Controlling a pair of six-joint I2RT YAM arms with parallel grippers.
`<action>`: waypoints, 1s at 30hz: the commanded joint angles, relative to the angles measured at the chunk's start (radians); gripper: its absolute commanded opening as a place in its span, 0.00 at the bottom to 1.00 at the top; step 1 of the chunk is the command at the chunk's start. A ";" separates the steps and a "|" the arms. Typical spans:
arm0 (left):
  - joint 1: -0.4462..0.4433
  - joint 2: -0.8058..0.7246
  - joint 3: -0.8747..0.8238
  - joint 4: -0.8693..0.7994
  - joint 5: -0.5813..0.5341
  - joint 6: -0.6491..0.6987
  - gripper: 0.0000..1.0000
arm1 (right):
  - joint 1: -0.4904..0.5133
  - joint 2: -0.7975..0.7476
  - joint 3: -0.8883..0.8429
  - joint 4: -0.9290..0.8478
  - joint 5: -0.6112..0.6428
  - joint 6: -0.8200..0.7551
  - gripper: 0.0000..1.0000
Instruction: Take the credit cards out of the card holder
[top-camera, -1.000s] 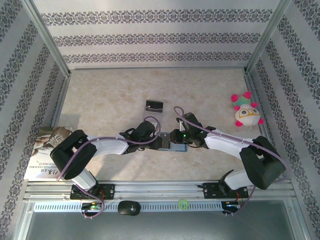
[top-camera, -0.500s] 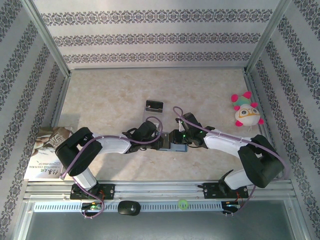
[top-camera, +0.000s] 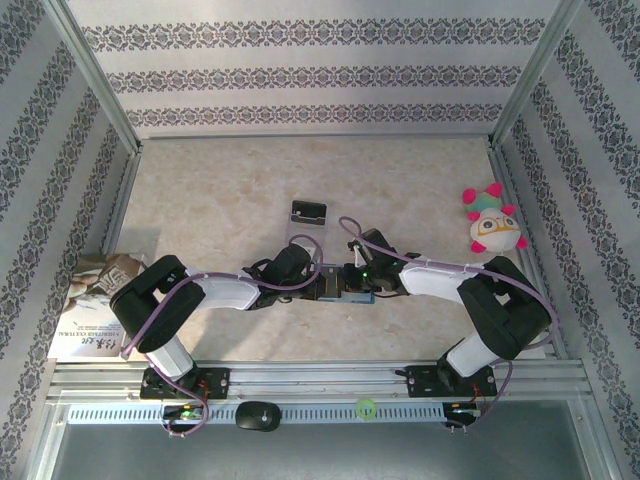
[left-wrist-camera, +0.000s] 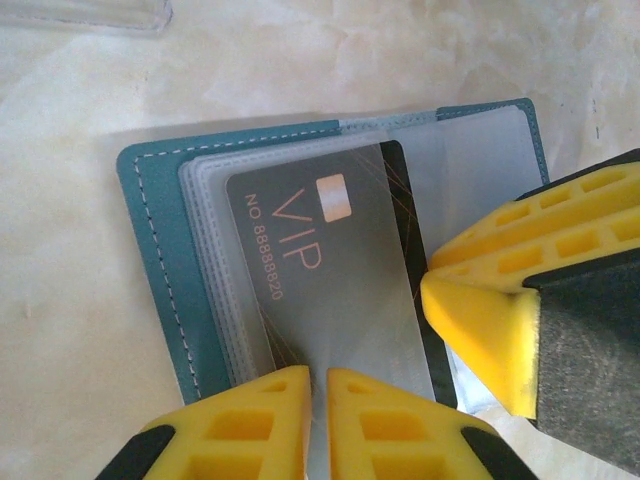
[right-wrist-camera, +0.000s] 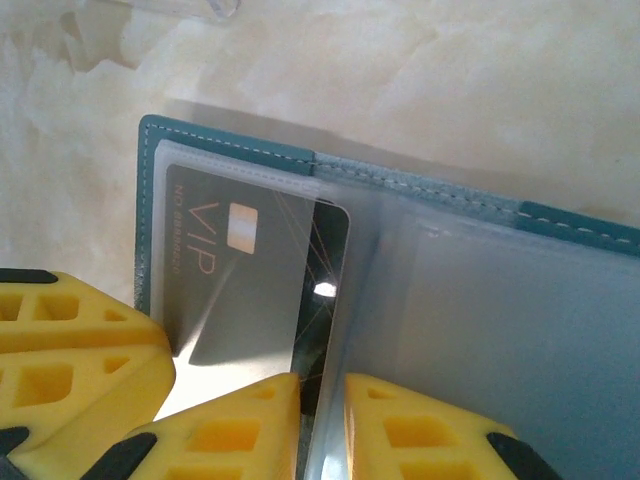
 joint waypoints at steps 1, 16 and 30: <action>0.005 0.017 -0.029 -0.033 0.015 -0.010 0.14 | 0.003 0.023 0.028 0.044 -0.030 -0.008 0.20; 0.017 -0.003 -0.049 -0.049 -0.011 -0.027 0.18 | -0.004 -0.017 0.008 -0.029 0.089 -0.013 0.03; 0.026 0.009 -0.052 -0.057 0.000 -0.035 0.16 | 0.003 -0.088 0.016 -0.049 0.072 -0.094 0.17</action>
